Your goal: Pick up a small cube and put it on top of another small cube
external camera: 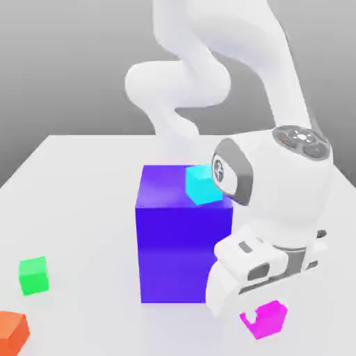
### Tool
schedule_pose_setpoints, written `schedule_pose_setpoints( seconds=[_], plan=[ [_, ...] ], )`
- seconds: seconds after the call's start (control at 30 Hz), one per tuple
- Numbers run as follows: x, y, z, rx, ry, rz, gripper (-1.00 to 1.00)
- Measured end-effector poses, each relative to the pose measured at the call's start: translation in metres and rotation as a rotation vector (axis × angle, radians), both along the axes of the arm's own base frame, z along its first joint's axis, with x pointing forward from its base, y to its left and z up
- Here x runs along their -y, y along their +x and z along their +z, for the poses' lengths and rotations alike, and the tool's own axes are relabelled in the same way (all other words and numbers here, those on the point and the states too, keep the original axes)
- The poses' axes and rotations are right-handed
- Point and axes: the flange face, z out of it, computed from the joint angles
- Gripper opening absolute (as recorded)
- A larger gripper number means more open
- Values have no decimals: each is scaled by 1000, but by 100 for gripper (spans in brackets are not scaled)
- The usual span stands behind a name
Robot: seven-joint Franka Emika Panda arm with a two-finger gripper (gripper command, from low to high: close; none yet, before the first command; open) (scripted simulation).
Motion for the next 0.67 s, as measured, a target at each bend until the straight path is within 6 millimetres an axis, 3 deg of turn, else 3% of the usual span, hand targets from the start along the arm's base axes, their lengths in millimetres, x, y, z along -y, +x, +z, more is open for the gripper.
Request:
schedule_pose_setpoints(
  seconds=[0.13,0.23,0.33,0.4,0.43,0.53,0.57,0.67],
  plan=[
    [100,-14,10,-3,-4,-127,-100],
    [175,-40,18,-1,1,-231,-100],
    [258,-85,27,6,16,-367,-100],
    [334,-141,30,19,35,-515,-100],
    [349,-154,23,24,43,-536,-100],
    [356,-161,-8,28,48,-537,-100],
    [356,-162,-19,28,48,-538,100],
    [356,-162,-19,28,48,-538,100]
  ],
)
